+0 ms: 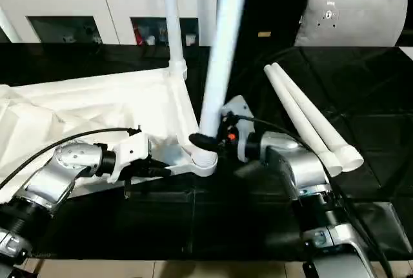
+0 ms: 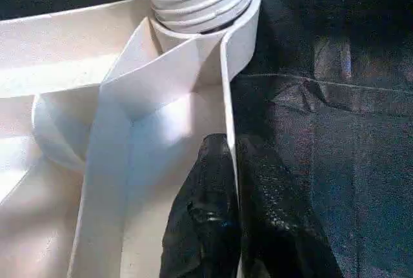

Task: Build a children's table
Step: Insert table leg to table base

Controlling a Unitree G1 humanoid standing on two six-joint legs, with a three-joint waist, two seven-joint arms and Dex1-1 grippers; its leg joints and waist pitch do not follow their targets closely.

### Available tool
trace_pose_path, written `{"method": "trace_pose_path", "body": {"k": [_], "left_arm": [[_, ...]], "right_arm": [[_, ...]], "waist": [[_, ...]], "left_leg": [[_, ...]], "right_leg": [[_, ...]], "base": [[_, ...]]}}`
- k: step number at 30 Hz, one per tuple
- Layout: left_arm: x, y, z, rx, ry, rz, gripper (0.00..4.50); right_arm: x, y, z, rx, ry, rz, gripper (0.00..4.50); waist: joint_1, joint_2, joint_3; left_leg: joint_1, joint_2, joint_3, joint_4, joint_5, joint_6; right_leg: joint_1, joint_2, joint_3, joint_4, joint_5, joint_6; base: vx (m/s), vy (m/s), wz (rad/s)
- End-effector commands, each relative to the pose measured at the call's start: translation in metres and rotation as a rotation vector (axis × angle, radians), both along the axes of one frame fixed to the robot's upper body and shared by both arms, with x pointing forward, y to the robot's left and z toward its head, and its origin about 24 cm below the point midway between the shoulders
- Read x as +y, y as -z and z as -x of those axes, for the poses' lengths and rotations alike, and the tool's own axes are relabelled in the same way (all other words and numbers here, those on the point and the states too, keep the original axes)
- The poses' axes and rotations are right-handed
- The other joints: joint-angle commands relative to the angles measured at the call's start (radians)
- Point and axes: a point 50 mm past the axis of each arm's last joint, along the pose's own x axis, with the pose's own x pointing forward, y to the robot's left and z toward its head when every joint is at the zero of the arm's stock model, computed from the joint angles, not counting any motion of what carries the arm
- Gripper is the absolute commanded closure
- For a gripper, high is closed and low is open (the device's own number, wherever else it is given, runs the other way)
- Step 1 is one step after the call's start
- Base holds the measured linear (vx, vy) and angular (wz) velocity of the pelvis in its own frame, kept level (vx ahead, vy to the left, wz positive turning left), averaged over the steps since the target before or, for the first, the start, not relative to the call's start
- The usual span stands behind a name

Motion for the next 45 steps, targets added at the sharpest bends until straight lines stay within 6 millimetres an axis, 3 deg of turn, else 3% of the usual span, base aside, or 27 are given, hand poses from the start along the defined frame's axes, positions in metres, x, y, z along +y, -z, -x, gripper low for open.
{"method": "trace_pose_path", "body": {"k": [1, 2, 3, 7, 11, 17, 21, 26, 30, 35, 37, 42, 45], "left_arm": [[-0.003, 0.009, 0.006, 0.047, 0.035, -0.033, 4.50], [-0.003, 0.009, 0.006, 0.047, 0.035, -0.033, 4.50], [-0.003, 0.009, 0.004, 0.042, 0.018, -0.019, 4.50], [-0.005, 0.009, 0.003, 0.038, 0.006, -0.010, 4.50], [-0.005, 0.010, 0.005, 0.045, 0.017, -0.018, 4.50], [-0.004, 0.012, 0.008, 0.049, 0.041, -0.036, 4.50], [-0.005, 0.013, 0.010, 0.052, 0.054, -0.044, 4.50], [-0.006, 0.011, 0.010, 0.050, 0.076, -0.051, 4.50], [-0.006, 0.007, 0.002, 0.028, 0.086, -0.060, 4.50], [-0.004, -0.003, -0.015, 0.004, 0.055, -0.063, 4.50], [-0.002, -0.005, -0.018, 0.000, 0.046, -0.064, 4.50], [0.002, -0.001, -0.010, 0.030, 0.007, -0.027, 4.50], [0.004, 0.004, -0.002, 0.057, -0.072, 0.013, 4.50]], "right_arm": [[-0.001, 0.029, 0.012, 0.116, 0.009, -0.006, 2.61], [-0.001, 0.029, 0.012, 0.116, 0.009, -0.006, 2.61], [-0.002, 0.033, 0.017, 0.119, 0.011, -0.011, 2.61], [-0.003, 0.038, 0.023, 0.101, 0.019, -0.022, 2.61], [-0.002, 0.044, 0.029, 0.061, 0.015, 0.045, 2.61], [0.001, 0.049, 0.033, -0.017, -0.077, 0.221, 2.61], [0.005, 0.054, 0.036, -0.006, -0.150, 0.268, 2.61], [0.009, 0.060, 0.039, 0.012, -0.211, 0.301, 2.61], [0.014, 0.061, 0.037, 0.018, -0.221, 0.290, 2.61], [0.019, 0.061, 0.039, 0.027, -0.226, 0.259, 2.61], [0.021, 0.062, 0.039, 0.029, -0.218, 0.249, 2.61], [0.025, 0.062, 0.034, 0.018, -0.135, 0.229, 2.61], [0.026, 0.064, 0.025, 0.007, -0.005, 0.238, 2.61]], "waist": [[0.008, 0.012, -0.053], [0.008, 0.007, -0.052], [0.009, 0.012, -0.053], [0.013, 0.008, -0.053], [0.013, 0.014, -0.052], [0.008, 0.014, -0.048], [0.005, 0.013, -0.046], [0.003, 0.013, -0.048], [-0.002, 0.017, -0.042], [-0.005, 0.021, -0.043], [-0.004, 0.029, -0.042], [-0.011, 0.030, -0.043], [-0.020, 0.031, -0.039]], "left_leg": [[-0.005, 0.028, 0.012, -0.068, -0.013, 0.038], [-0.005, 0.029, 0.013, -0.069, -0.016, 0.038], [-0.006, 0.027, 0.012, -0.068, -0.013, 0.038], [-0.006, 0.027, 0.012, -0.069, -0.019, 0.041], [-0.005, 0.027, 0.011, -0.073, -0.032, 0.034], [-0.007, 0.026, 0.011, -0.076, -0.062, 0.019], [-0.005, 0.029, 0.010, -0.082, -0.097, 0.015], [-0.002, 0.029, 0.010, -0.083, -0.090, 0.024], [0.004, 0.031, 0.010, -0.093, -0.145, 0.016], [0.007, 0.030, 0.010, -0.095, -0.170, 0.010], [0.006, 0.032, 0.008, -0.097, -0.184, 0.004], [-0.001, 0.034, 0.005, -0.100, -0.160, -0.001], [-0.001, 0.033, 0.005, -0.104, -0.190, -0.006]], "right_leg": [[0.060, -0.049, 0.024, -0.054, 0.175, -0.315], [0.060, -0.048, 0.023, -0.055, 0.178, -0.314], [0.061, -0.047, 0.023, -0.053, 0.185, -0.313], [0.061, -0.048, 0.023, -0.057, 0.173, -0.306], [0.060, -0.046, 0.022, -0.060, 0.150, -0.291], [0.059, -0.045, 0.023, -0.067, 0.086, -0.267], [0.057, -0.047, 0.025, -0.071, 0.038, -0.264], [0.059, -0.047, 0.025, -0.071, 0.072, -0.273], [0.059, -0.048, 0.025, -0.082, -0.010, -0.272], [0.059, -0.049, 0.027, -0.085, -0.038, -0.271], [0.060, -0.051, 0.028, -0.086, -0.052, -0.269], [0.064, -0.054, 0.027, -0.082, -0.015, -0.270], [0.060, -0.053, 0.027, -0.086, -0.058, -0.269]], "base": [[0.000, 0.000, 0.00], [0.000, 0.000, 0.00], [0.000, 0.000, 0.00], [0.000, 0.000, 0.00], [0.000, 0.000, 0.00], [0.000, 0.000, 0.00], [0.000, 0.000, 0.00], [0.000, 0.000, 0.00], [0.000, 0.000, 0.00], [0.000, 0.000, 0.00], [0.000, 0.000, 0.00], [0.000, 0.000, 0.00], [0.000, 0.000, 0.00]]}}
